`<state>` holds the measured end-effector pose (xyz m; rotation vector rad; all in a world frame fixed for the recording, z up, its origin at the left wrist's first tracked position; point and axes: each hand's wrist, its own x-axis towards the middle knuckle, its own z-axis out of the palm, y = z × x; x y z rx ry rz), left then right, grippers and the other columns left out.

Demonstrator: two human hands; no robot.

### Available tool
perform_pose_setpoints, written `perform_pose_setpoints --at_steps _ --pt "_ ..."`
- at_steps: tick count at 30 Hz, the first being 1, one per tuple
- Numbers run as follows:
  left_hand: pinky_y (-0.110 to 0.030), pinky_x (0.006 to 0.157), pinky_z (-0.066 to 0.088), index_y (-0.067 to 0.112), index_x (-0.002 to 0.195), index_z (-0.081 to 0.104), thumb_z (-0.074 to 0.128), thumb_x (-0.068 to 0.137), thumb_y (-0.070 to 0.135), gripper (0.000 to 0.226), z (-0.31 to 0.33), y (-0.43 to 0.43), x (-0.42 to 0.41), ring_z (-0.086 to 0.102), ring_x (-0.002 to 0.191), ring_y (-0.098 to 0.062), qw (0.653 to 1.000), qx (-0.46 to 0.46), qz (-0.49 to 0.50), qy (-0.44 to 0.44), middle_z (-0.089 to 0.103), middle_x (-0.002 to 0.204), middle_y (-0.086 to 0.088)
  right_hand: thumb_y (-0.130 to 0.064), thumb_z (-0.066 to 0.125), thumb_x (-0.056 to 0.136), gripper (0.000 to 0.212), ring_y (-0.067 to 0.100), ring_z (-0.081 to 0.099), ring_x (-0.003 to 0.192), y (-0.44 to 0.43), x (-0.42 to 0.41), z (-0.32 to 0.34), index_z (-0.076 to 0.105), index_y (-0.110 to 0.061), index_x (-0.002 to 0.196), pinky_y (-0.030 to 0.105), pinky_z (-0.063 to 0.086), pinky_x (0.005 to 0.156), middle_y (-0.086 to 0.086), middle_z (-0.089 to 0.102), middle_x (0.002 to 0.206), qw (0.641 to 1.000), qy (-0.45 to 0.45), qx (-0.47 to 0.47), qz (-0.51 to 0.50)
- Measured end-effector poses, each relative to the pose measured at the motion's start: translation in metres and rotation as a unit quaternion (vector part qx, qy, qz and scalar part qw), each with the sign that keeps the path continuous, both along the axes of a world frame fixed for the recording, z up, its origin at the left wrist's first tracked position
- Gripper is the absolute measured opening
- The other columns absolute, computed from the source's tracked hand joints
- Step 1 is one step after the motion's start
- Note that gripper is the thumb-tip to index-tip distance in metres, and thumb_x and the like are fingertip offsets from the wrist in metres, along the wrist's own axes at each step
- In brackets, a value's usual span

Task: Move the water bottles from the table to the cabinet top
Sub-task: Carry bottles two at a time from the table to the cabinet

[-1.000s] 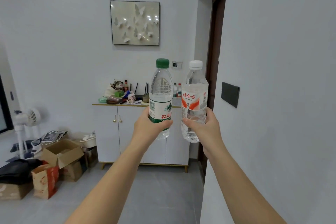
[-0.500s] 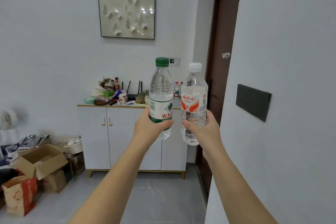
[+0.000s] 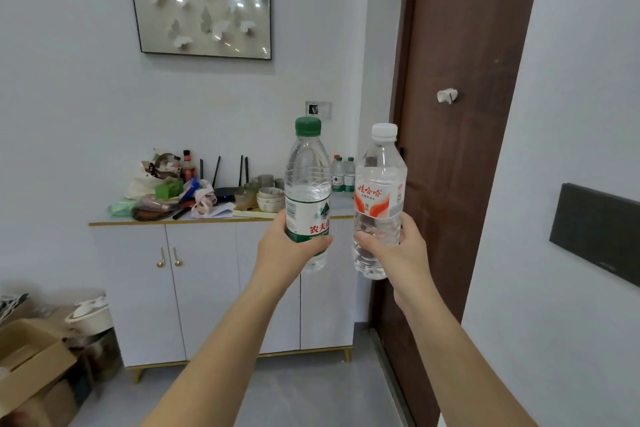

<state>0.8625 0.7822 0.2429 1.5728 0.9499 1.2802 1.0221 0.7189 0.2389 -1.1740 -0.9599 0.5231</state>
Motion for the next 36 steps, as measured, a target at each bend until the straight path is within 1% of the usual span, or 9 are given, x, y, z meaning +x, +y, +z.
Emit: perform_pose_setpoints --at_steps 4,8,12,17,20,23,27,31,36 --pt "-0.027 0.077 0.054 0.031 0.117 0.057 0.084 0.069 0.020 0.056 -0.015 0.047 0.004 0.062 0.096 -0.006 1.000 -0.007 -0.004 0.000 0.067 0.104 0.012 -0.010 0.081 0.077 0.050 0.007 0.067 0.095 0.048 0.006 -0.008 0.058 -0.029 0.116 0.016 0.050 0.069 -0.008 0.069 0.105 1.000 0.006 0.001 0.000" --pt "-0.032 0.080 0.056 0.030 0.113 0.057 0.085 0.067 0.022 0.055 -0.032 0.097 0.013 0.063 0.096 -0.009 1.000 -0.022 0.007 0.018 0.067 0.103 0.010 -0.006 0.080 0.076 0.051 0.008 0.068 0.093 0.099 0.016 -0.020 0.059 -0.022 0.119 0.017 0.052 0.069 -0.004 0.070 0.105 1.000 0.017 -0.004 0.003" --pt "-0.034 0.081 0.057 0.028 0.116 0.059 0.085 0.067 0.022 0.056 -0.044 0.155 0.028 0.065 0.097 -0.011 0.999 -0.024 0.013 0.029 0.068 0.104 0.009 -0.006 0.081 0.075 0.055 0.008 0.068 0.093 0.161 0.032 -0.033 0.057 -0.021 0.123 0.014 0.052 0.064 -0.005 0.070 0.106 1.000 0.021 -0.009 0.005" --pt "-0.029 0.077 0.057 0.036 0.106 0.059 0.084 0.068 0.019 0.048 -0.059 0.240 0.063 0.065 0.092 -0.006 0.999 -0.022 0.021 0.021 0.069 0.098 0.013 -0.008 0.083 0.073 0.060 0.010 0.069 0.098 0.256 0.067 -0.055 0.058 -0.022 0.125 0.024 0.055 0.078 -0.005 0.071 0.108 1.000 0.026 -0.012 0.008" --pt "-0.032 0.077 0.058 0.033 0.107 0.059 0.084 0.067 0.020 0.049 -0.061 0.294 0.086 0.065 0.090 -0.006 0.999 -0.027 0.030 0.026 0.069 0.098 0.013 -0.006 0.083 0.073 0.055 0.011 0.070 0.096 0.312 0.089 -0.058 0.060 -0.023 0.120 0.025 0.056 0.078 -0.005 0.072 0.105 0.999 0.036 -0.017 0.014" --pt "-0.033 0.069 0.060 0.032 0.108 0.057 0.084 0.067 0.023 0.049 -0.062 0.345 0.108 0.065 0.090 -0.009 0.998 -0.034 0.041 0.031 0.068 0.098 0.011 -0.006 0.082 0.074 0.052 0.014 0.070 0.097 0.365 0.113 -0.057 0.060 -0.022 0.118 0.029 0.057 0.079 -0.003 0.072 0.105 0.999 0.034 -0.024 0.023" --pt "-0.029 0.077 0.057 0.029 0.107 0.058 0.084 0.067 0.019 0.049 -0.066 0.400 0.131 0.065 0.091 -0.006 0.998 -0.030 0.050 0.021 0.068 0.097 0.012 -0.007 0.082 0.075 0.052 0.012 0.070 0.097 0.415 0.136 -0.057 0.059 -0.021 0.120 0.028 0.057 0.080 -0.005 0.072 0.104 0.999 0.026 -0.021 0.028" --pt "-0.027 0.076 0.055 0.030 0.109 0.057 0.086 0.067 0.020 0.051 -0.070 0.444 0.153 0.065 0.094 -0.008 0.998 -0.029 0.045 0.036 0.068 0.098 0.012 -0.005 0.082 0.074 0.050 0.013 0.070 0.095 0.454 0.160 -0.064 0.060 -0.021 0.116 0.038 0.057 0.088 -0.004 0.073 0.103 1.000 0.011 -0.021 0.020" --pt "-0.039 0.084 0.057 0.030 0.110 0.058 0.086 0.063 0.025 0.055 -0.076 0.493 0.180 0.066 0.094 -0.009 0.998 -0.019 0.044 0.050 0.069 0.098 0.012 -0.011 0.084 0.071 0.054 0.013 0.070 0.098 0.504 0.187 -0.072 0.061 -0.026 0.117 0.044 0.056 0.092 -0.005 0.073 0.105 0.999 -0.005 -0.032 0.014"
